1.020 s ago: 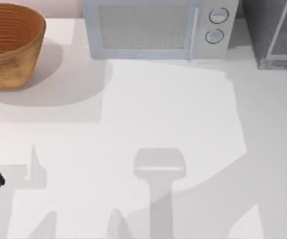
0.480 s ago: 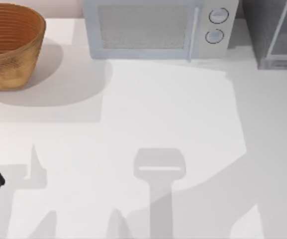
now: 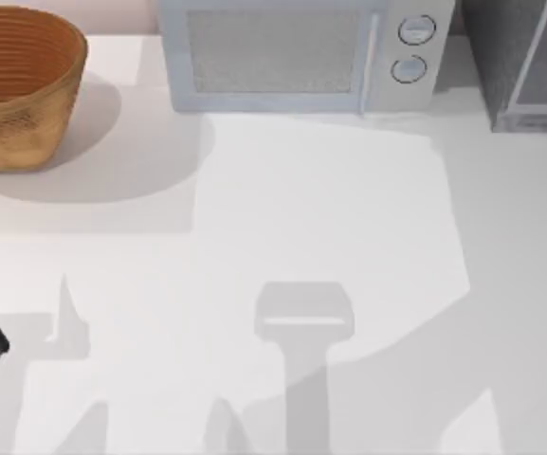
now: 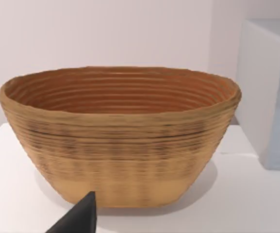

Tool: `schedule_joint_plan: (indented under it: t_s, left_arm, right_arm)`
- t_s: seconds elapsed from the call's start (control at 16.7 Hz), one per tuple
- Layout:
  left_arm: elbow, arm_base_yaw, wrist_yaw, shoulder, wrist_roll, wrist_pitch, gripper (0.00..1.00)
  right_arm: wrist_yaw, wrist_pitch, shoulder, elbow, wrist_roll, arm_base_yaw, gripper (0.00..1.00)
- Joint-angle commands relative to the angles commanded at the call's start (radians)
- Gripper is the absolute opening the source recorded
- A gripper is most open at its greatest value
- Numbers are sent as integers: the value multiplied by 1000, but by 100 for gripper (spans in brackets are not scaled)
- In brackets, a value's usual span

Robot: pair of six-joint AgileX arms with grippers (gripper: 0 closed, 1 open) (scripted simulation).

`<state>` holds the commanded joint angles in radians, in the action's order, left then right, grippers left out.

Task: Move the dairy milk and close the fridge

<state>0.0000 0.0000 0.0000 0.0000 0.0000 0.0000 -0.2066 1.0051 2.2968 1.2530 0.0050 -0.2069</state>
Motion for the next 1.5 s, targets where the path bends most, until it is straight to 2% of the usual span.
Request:
schedule_joint_plan:
  t_s: [0.3, 0.36, 1.02, 1.26, 1.5]
  left_arm:
    - [0, 0, 0, 0, 0, 0, 100]
    - [0, 0, 0, 0, 0, 0, 100]
    - [0, 0, 0, 0, 0, 0, 100]
    - [0, 0, 0, 0, 0, 0, 100]
    - [0, 0, 0, 0, 0, 0, 100]
  right_arm:
    - [0, 0, 0, 0, 0, 0, 98]
    - [0, 0, 0, 0, 0, 0, 100]
    - [3, -17, -30, -18, 5, 4, 100]
    - [23, -114, -212, -119, 25, 12, 100]
    - [62, -267, -543, -285, 40, 23, 100]
